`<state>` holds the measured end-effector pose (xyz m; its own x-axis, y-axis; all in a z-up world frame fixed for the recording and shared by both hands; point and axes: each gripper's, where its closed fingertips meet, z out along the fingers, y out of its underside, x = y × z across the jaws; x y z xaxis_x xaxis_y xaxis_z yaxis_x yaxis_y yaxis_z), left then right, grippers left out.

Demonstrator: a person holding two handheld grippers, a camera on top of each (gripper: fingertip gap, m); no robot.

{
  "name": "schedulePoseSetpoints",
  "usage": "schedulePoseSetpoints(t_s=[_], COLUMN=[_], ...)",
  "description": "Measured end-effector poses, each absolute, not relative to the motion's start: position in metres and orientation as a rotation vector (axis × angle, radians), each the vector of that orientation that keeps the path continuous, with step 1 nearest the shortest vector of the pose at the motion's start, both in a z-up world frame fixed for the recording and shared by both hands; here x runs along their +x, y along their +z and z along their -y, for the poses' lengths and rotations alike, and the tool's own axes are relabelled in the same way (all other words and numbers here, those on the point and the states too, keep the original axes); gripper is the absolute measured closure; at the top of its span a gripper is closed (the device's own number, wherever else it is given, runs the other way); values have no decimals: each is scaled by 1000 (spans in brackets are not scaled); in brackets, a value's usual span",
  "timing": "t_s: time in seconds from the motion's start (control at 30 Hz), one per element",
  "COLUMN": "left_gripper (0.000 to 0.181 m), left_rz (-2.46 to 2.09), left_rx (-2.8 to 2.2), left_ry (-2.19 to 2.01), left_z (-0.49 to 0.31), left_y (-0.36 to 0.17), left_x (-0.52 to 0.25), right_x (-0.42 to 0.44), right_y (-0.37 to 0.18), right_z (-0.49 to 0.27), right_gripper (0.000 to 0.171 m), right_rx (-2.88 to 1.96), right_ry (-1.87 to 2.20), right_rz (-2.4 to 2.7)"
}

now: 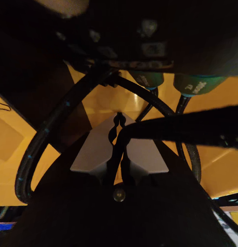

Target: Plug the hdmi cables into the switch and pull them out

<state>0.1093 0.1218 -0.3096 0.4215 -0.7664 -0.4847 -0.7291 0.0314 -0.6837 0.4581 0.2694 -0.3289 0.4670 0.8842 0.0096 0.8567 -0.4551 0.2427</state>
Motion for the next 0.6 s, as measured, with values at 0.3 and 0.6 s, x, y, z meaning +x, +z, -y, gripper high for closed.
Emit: schedulePoseSetpoints(t_s=[0.3,0.6], left_gripper=[143,142], left_rz=[-1313,-1309], left_rx=[-1706,-1712], left_ry=[-54,-57], left_z=[-122,-123], left_y=[-310,-310], left_x=[109,109], right_x=[448,440], right_y=[-290,-225], right_z=[-283,-296], right_gripper=[139,105], right_rx=[2618,2816], right_ry=[228,245], right_rz=[-1568,-1599])
